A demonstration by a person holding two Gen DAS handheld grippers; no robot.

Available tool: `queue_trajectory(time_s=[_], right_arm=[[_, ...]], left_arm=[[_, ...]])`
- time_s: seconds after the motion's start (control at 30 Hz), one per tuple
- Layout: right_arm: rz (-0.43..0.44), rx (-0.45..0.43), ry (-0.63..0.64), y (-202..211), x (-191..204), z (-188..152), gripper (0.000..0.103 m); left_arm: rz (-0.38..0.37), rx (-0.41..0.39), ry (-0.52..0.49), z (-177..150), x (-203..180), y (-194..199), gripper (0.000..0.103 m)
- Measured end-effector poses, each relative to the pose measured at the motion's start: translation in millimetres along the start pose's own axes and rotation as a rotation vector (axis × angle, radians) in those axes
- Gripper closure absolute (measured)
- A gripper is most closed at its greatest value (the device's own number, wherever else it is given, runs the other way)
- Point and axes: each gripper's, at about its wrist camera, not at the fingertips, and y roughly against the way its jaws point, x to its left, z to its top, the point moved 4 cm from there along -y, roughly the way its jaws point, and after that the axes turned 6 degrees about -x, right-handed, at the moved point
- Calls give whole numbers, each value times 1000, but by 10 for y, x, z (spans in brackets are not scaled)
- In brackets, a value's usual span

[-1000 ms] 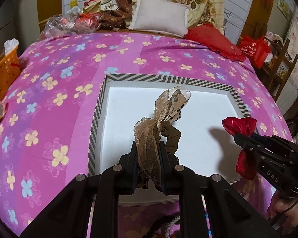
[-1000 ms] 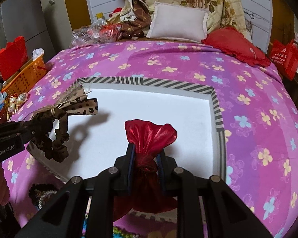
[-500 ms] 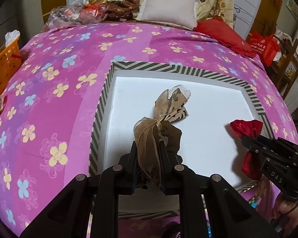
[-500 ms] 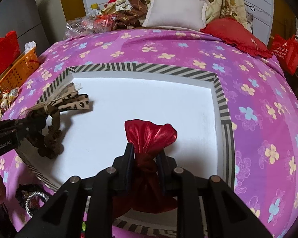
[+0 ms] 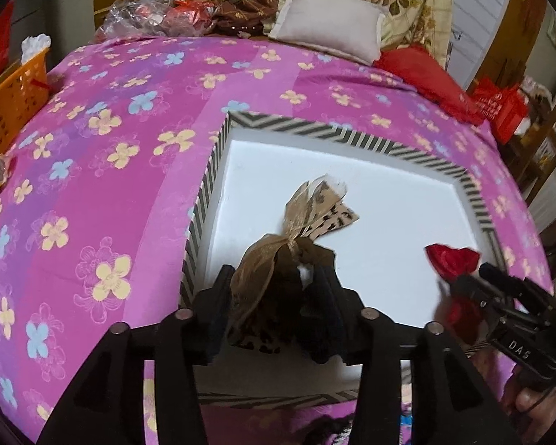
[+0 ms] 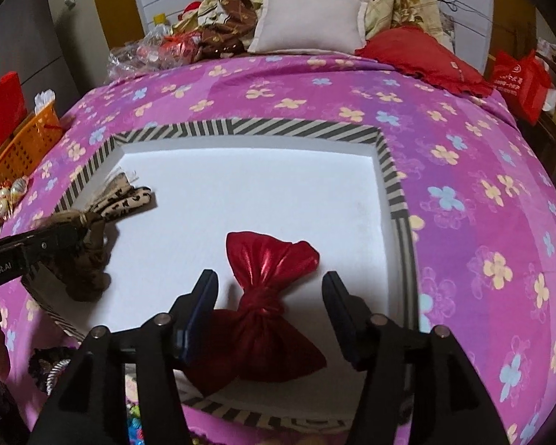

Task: Organize jewelry
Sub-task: 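Open the right tool to drop the red bow while the left tool releases the leopard bow, then move both tools back toward the remaining jewelry pile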

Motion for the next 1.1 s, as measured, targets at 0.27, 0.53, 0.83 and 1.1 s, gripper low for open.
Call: queue_trajectory(time_s=[0.27, 0.53, 0.83, 1.1], right_arm=[[5, -67, 13, 378, 102, -9, 32], [20, -101, 36, 702, 251, -138, 27], [33, -111, 47, 936, 340, -341, 27], [32, -119, 53, 1128, 366, -526, 27]], left_arm=[[30, -88, -59, -30, -102, 399, 72], [47, -138, -105, -224, -192, 706, 72], [55, -164, -125, -459, -253, 959, 72], [61, -164, -116, -646, -244, 1099, 72]])
